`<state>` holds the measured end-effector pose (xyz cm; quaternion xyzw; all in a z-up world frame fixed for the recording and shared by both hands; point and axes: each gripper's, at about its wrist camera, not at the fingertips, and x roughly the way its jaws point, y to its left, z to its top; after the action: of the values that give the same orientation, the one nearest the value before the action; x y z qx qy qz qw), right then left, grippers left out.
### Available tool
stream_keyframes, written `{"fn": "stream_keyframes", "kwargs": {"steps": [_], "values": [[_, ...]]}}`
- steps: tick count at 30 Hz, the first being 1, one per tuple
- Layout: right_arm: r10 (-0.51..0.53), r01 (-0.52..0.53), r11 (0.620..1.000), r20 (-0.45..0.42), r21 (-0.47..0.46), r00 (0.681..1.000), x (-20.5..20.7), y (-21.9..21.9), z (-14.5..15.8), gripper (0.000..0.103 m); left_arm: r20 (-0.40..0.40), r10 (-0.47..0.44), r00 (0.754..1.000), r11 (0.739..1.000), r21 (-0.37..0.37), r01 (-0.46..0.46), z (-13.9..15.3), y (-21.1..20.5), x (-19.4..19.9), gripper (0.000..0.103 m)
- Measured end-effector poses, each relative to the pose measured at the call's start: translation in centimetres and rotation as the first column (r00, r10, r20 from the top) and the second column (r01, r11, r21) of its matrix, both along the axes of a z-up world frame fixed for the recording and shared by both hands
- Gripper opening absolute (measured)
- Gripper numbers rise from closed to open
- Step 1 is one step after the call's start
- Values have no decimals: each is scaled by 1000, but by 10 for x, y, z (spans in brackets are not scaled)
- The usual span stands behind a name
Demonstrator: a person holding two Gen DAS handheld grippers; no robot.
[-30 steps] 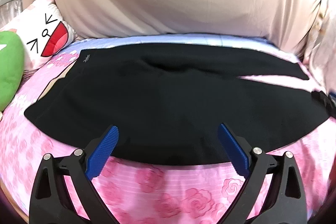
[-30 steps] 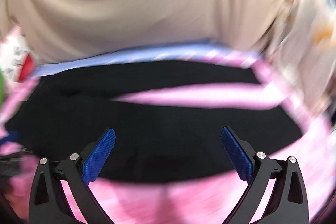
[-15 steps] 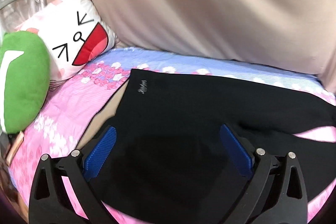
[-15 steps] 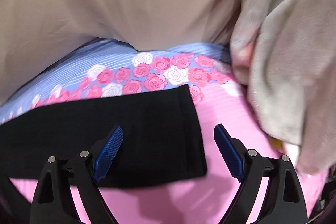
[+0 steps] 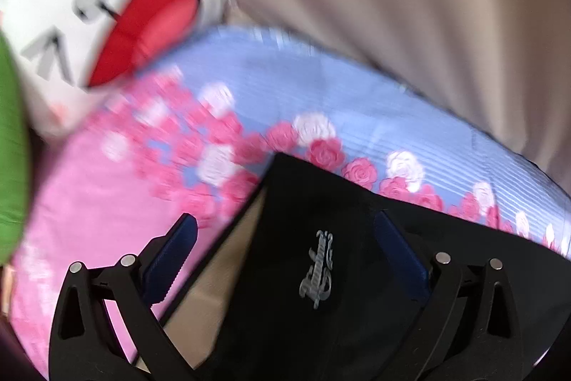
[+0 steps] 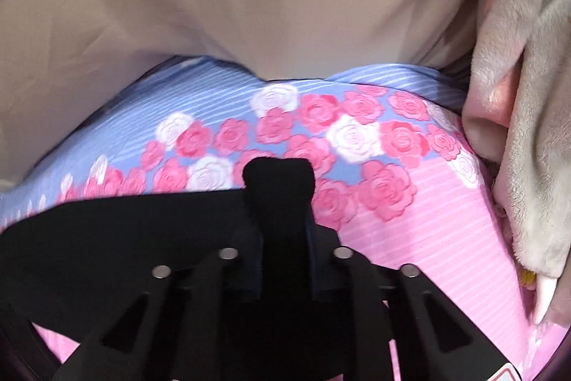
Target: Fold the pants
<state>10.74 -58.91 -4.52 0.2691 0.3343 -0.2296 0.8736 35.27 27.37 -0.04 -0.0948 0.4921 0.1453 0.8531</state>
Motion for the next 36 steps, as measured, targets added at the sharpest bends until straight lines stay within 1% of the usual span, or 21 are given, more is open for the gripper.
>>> {"fn": "stream_keyframes", "kwargs": {"steps": [2,3,4,6,7,10,12,13,15,19,22,24,26,27,28,29,30,31,33,34,36], "values": [[-4,4,1000,-1,-17,1000,-1,9,4,14,-24,14,1000,1000,-24,-14,-14,7,12,88],[-10,10,1000,4,-20,1000,-3,11,6,13,-26,3,1000,999,-32,-4,-17,9,15,76],[-13,13,1000,9,-22,1000,-4,14,10,13,5,-22,1000,1000,-22,22,-12,8,15,51],[-15,16,999,23,-32,1000,-11,20,16,13,21,-30,999,999,-14,31,-3,8,11,23],[-15,16,999,33,-38,999,-15,23,21,12,51,-44,998,998,-49,47,8,10,2,22],[-9,15,998,85,-59,996,-34,32,40,12,149,-95,984,994,-47,103,43,12,-34,20],[2,8,997,146,-73,989,-58,42,58,12,203,-132,970,986,-77,150,67,14,-65,19],[10,4,997,167,-82,986,-69,46,63,12,236,-149,960,980,-95,176,83,19,-93,7],[31,-8,994,213,-106,977,-100,58,77,12,281,-169,945,966,-144,215,101,29,-136,7],[87,-48,985,234,-166,968,-158,84,81,12,279,-202,939,964,-116,241,112,38,-214,7],[92,-57,982,193,-180,977,-196,102,62,12,243,-208,947,969,-80,234,96,41,-269,7],[85,-61,986,148,-157,985,-218,113,37,12,199,-198,960,975,-60,214,77,41,-291,8],[75,-63,991,98,-116,992,-229,118,8,14,151,-168,974,982,-58,178,53,47,-300,14],[64,-55,992,79,-111,995,-231,120,-3,21,118,-121,986,991,-44,127,42,51,-307,19],[50,-42,993,65,-109,997,-235,123,-9,24,109,-83,991,995,-53,89,36,54,-312,34],[31,-25,995,67,-101,997,-242,127,-15,28,113,-40,993,995,-89,50,33,59,-319,45],[11,-3,995,83,-99,996,-250,128,-16,35,129,-2,992,988,-153,22,34,65,-327,66],[-12,23,994,103,-103,995,-260,133,-14,38,152,15,988,978,-210,18,36,67,-335,80],[-54,73,990,159,-118,986,-279,140,-6,49,184,33,982,948,-316,27,41,65,-347,93],[-67,90,988,181,-122,981,-287,145,-1,50,193,29,981,928,-369,45,43,60,-347,93],[-71,98,989,226,-113,972,-300,155,6,55,188,16,982,900,-430,68,39,51,-336,94]]}}
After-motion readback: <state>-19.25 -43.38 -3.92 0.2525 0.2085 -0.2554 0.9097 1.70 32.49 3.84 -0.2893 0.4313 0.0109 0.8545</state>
